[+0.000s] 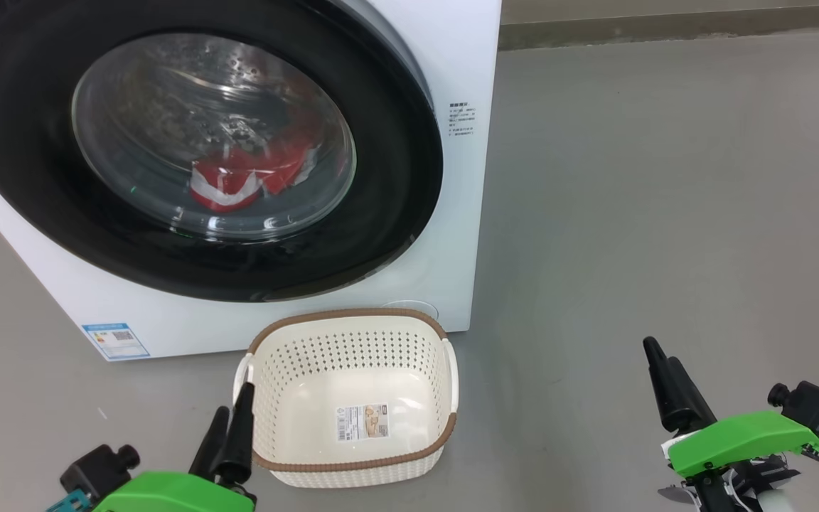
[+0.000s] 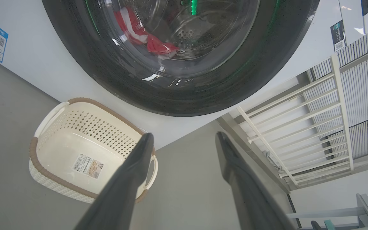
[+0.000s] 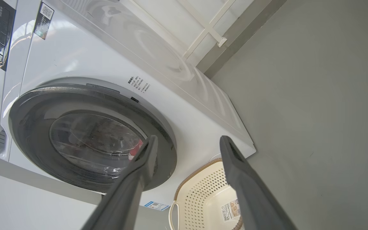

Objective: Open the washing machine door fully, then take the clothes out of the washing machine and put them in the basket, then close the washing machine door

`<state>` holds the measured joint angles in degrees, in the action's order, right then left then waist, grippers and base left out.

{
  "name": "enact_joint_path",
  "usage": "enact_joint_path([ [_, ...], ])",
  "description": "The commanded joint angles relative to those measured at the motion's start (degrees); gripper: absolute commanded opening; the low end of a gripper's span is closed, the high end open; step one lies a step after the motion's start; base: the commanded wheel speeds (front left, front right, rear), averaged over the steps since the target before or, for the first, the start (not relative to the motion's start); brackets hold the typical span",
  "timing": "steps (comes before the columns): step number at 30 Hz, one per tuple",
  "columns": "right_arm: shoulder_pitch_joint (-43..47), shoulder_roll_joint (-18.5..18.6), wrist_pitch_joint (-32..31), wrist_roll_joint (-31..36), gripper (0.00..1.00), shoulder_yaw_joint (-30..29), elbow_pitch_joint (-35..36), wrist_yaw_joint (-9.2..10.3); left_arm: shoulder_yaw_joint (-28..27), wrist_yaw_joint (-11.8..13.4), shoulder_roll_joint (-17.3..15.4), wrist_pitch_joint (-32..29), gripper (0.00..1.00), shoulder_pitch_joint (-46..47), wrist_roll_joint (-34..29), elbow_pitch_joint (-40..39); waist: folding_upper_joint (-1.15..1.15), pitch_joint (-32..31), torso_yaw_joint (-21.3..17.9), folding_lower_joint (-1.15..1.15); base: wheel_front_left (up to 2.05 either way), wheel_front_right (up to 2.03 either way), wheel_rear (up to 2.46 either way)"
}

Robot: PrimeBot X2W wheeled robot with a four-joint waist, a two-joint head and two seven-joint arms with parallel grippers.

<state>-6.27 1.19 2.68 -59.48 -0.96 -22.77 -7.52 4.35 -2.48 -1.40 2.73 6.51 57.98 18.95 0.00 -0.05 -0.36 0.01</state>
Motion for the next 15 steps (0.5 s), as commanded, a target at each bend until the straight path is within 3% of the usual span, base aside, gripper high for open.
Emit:
enact_joint_path([
  [1, -3.5, 0.7, 0.9, 1.9, 1.00, 1.0, 1.2, 0.01, -0.3, 0.2, -0.8, 0.8, 1.00, 3.1, -2.1, -1.8, 0.00, 0.0, 0.0, 0.00, 0.00, 0.00, 0.00],
  [15, -5.3, 0.9, 3.1, 10.0, 1.00, 2.6, 0.5, 0.02, 1.4, 1.5, -0.9, 3.0, 1.00, 4.8, -11.9, -1.9, 0.00, -0.2, 0.0, 0.00, 0.00, 0.00, 0.00],
])
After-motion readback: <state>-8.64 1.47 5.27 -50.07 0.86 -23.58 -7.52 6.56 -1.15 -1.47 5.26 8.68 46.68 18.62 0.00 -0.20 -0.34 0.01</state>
